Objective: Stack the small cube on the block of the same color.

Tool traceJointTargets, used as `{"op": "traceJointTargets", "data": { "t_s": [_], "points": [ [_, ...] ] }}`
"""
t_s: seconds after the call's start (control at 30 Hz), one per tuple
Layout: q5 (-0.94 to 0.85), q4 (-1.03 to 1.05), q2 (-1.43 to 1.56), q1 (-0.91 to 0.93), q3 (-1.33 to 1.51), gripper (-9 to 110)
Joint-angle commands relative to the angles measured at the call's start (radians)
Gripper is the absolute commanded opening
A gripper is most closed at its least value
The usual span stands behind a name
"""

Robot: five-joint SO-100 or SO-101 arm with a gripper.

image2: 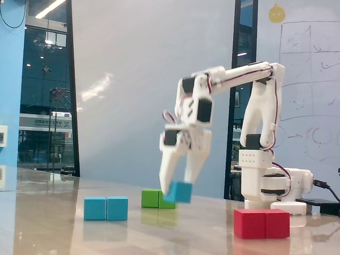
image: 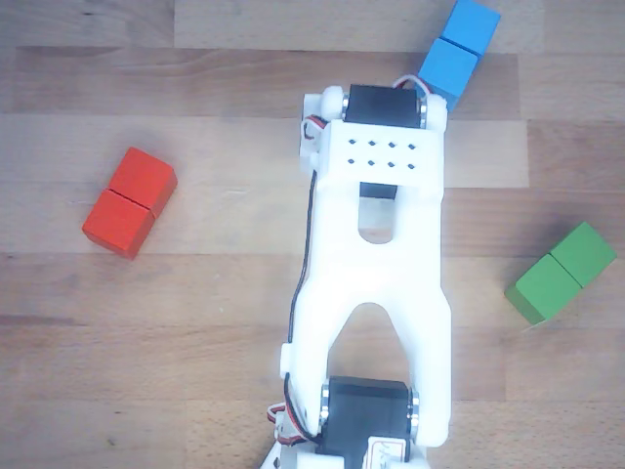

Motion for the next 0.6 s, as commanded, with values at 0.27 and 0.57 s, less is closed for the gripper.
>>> {"op": "traceJointTargets", "data": {
  "t_s": [0.27, 0.57],
  "points": [
    [-0.009, 0.337, -0.075, 0.026, -0.641, 8],
    [-0.009, 0.344, -0.33, 0.167, -0.914, 8]
  ]
}}
